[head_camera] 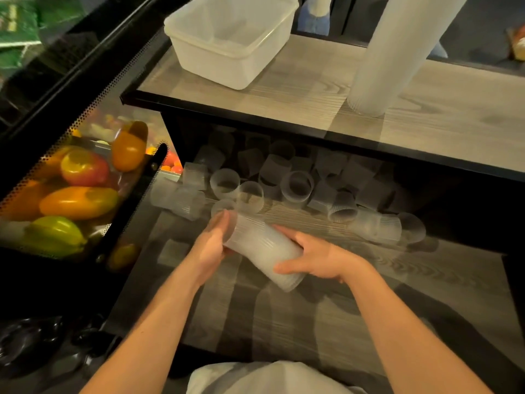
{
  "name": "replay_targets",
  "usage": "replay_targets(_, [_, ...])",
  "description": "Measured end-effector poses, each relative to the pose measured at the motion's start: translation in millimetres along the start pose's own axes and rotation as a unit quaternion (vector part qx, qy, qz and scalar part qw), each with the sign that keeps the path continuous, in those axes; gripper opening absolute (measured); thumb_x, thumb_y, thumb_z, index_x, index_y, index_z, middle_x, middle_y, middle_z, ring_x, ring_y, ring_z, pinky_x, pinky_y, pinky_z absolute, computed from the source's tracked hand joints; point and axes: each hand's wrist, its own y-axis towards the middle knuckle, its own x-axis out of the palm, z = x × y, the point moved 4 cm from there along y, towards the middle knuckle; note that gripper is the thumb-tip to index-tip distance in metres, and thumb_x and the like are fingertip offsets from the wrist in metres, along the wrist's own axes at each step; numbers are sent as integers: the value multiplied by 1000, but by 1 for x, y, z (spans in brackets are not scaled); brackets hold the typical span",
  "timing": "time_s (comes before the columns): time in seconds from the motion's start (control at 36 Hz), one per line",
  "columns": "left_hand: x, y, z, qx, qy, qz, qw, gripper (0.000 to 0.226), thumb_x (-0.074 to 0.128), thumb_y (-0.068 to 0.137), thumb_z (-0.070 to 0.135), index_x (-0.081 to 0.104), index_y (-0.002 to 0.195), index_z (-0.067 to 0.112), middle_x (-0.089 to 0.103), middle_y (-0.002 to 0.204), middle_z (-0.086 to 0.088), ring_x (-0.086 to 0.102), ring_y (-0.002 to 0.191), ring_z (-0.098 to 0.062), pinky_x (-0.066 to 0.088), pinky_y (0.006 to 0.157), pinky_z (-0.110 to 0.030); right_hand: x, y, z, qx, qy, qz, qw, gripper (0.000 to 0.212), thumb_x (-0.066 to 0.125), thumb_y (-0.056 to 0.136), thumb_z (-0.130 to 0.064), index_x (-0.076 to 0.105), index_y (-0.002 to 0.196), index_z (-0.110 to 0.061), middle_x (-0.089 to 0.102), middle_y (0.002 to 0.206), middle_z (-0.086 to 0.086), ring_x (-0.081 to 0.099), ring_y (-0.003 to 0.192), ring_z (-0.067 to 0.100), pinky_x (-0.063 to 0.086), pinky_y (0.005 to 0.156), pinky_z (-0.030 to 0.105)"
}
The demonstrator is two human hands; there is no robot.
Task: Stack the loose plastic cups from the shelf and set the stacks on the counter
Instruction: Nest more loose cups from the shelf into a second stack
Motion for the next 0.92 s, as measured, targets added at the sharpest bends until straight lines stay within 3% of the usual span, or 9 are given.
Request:
replay_targets(0.14, [-5, 8, 5, 24, 154, 59, 986, 50, 43, 100, 53, 47, 144, 29, 51, 134, 11, 44, 129, -14, 34, 112, -39, -4, 1, 0, 12, -34, -32, 999, 98, 81, 76, -42, 20, 152, -54, 42, 148, -20, 46, 130, 6, 41, 111, 32])
replay_targets(0.28, [0, 16, 7, -52, 168, -24, 984, 62, 56, 88, 63, 61, 132, 18, 67, 124, -2, 60, 117, -20, 43, 108, -42, 3, 8, -6, 5, -35, -46, 998, 104, 81, 68, -50, 19, 151, -57, 45, 145, -19, 50, 127, 6, 45, 107, 30])
replay_targets(0.36, [6, 24, 5, 26, 228, 23, 973, 27, 45, 103, 39, 63, 119, 27, 61, 125, 2, 54, 115, -17, 41, 98, -31, 4, 13, -5, 21, -34, -6, 999, 103, 81, 70, -44, 20, 153, -53, 48, 143, -13, 52, 123, 9, 47, 104, 32])
replay_targets(0.47, [-7, 34, 16, 247, 493, 163, 818, 30, 48, 100, 28, 61, 127, 23, 52, 133, 0, 40, 125, -21, 37, 106, -37, 1, 14, 3, 48, 32, 75, 996, 95, 82, 78, -34, 26, 155, -40, 54, 137, -8, 55, 120, 12, 47, 104, 34])
replay_targets(0.58, [-16, 47, -9, 234, 673, 89, 696, 28, 61, 91, 31, 64, 117, 21, 63, 119, 0, 50, 122, -25, 30, 114, -43, -1, 15, 7, 68, 51, 123, 989, 90, 80, 82, -32, 26, 155, -35, 50, 134, -7, 51, 121, 16, 46, 101, 33])
replay_targets(0.67, [-25, 41, -10, 247, 499, 114, 823, 6, 58, 96, 23, 65, 96, 22, 62, 100, 5, 52, 103, -18, 41, 97, -33, -2, 14, 11, 79, 51, 130, 987, 93, 81, 80, -36, 26, 155, -37, 51, 138, -7, 52, 122, 16, 46, 104, 34])
replay_targets(0.75, [-21, 27, -7, 93, 66, 113, 987, 12, 51, 101, 18, 62, 96, 19, 63, 92, 1, 59, 91, -18, 48, 86, -32, -1, 12, 12, 82, 52, 119, 988, 92, 81, 79, -38, 27, 154, -40, 51, 136, -10, 52, 122, 14, 45, 102, 32])
replay_targets(0.81, [-14, 20, -3, 81, -57, 85, 991, 15, 49, 102, 15, 63, 100, 17, 65, 92, -4, 62, 89, -20, 51, 91, -39, 0, 11, 10, 75, 35, 90, 992, 94, 81, 76, -42, 27, 153, -43, 52, 135, -14, 53, 122, 11, 44, 105, 33])
replay_targets(0.92, [-9, 14, -2, 125, 0, 79, 989, 22, 46, 104, 21, 67, 108, 26, 68, 112, 2, 63, 106, -15, 51, 98, -39, 6, 11, -3, 62, -11, 10, 998, 91, 80, 81, -38, 26, 154, -43, 53, 135, -17, 52, 120, 4, 44, 101, 23])
